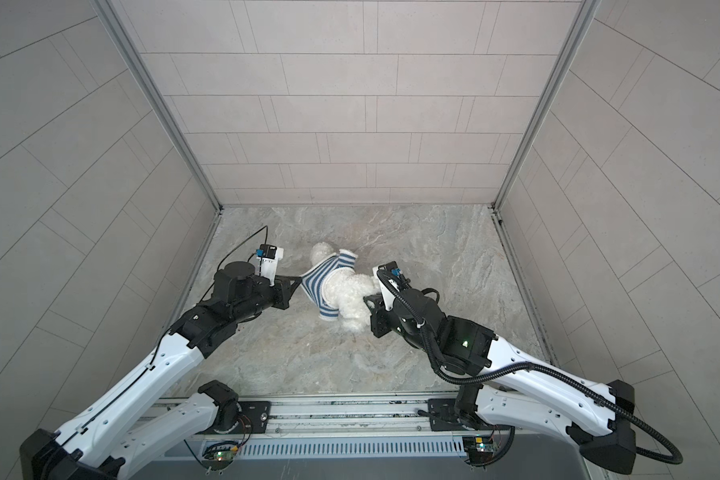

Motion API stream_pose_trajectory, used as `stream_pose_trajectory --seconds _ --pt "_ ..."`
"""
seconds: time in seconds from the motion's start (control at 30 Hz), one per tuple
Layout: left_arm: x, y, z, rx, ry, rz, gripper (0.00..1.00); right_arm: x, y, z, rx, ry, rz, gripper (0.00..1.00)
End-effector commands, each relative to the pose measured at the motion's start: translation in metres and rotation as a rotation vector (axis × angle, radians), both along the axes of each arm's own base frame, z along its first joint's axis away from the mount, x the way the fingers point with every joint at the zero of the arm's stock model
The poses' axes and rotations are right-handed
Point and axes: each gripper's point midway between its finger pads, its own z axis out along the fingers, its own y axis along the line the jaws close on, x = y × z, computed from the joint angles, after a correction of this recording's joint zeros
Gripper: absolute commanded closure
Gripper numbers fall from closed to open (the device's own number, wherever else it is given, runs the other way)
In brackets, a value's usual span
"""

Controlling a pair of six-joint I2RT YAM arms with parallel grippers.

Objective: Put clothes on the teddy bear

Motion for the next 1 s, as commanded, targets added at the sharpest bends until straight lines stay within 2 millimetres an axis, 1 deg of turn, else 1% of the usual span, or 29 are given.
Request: stream_pose_trajectory --seconds 0.0,0.1,0.3,0.37,0.43,0.6,0.63,0.7,0.8,0.87,0.93,0.97 --pt "0.009 0.008 -0.004 0.001 0.006 0.049 1.00 0.001 -0.005 0.017 0.043 -0.042 -0.010 1.00" --pt "0.014 0.004 -0.009 -0.005 0.019 0.045 1.00 0.001 -0.004 0.021 0.045 -0.050 -0.004 1.00" --pt "0.026 0.008 -0.039 0.050 0.056 0.084 1.00 -0.001 -0.005 0.028 0.063 -0.066 0.006 1.00" --pt "0.031 0.012 -0.051 0.082 0.073 0.113 1.00 -0.002 -0.005 0.030 0.070 -0.069 0.009 1.00" --pt "0.036 0.013 -0.056 0.091 0.079 0.129 1.00 -0.003 -0.005 0.029 0.070 -0.067 0.013 1.00" --pt "0.039 0.004 -0.044 0.133 0.021 0.119 1.00 -0.003 -0.005 0.026 0.067 -0.061 0.014 1.00" --pt "0.035 -0.008 -0.040 0.134 0.007 0.080 1.00 -0.003 -0.004 0.026 0.068 -0.060 0.014 1.00" --pt "0.029 -0.024 -0.031 0.136 -0.022 0.018 1.00 -0.002 -0.004 0.025 0.061 -0.059 0.013 1.00" --pt "0.014 -0.040 -0.011 0.112 -0.089 -0.049 1.00 0.000 -0.006 0.023 0.057 -0.058 -0.004 1.00" --pt "0.003 -0.044 0.000 0.065 -0.124 -0.081 0.87 0.003 -0.010 0.022 0.061 -0.052 -0.029 1.00" --pt "-0.007 -0.040 0.010 0.032 -0.160 -0.093 0.71 0.006 -0.016 0.021 0.064 -0.051 -0.059 1.00" --pt "-0.011 -0.036 0.012 0.028 -0.170 -0.093 0.65 0.007 -0.019 0.021 0.066 -0.051 -0.072 1.00"
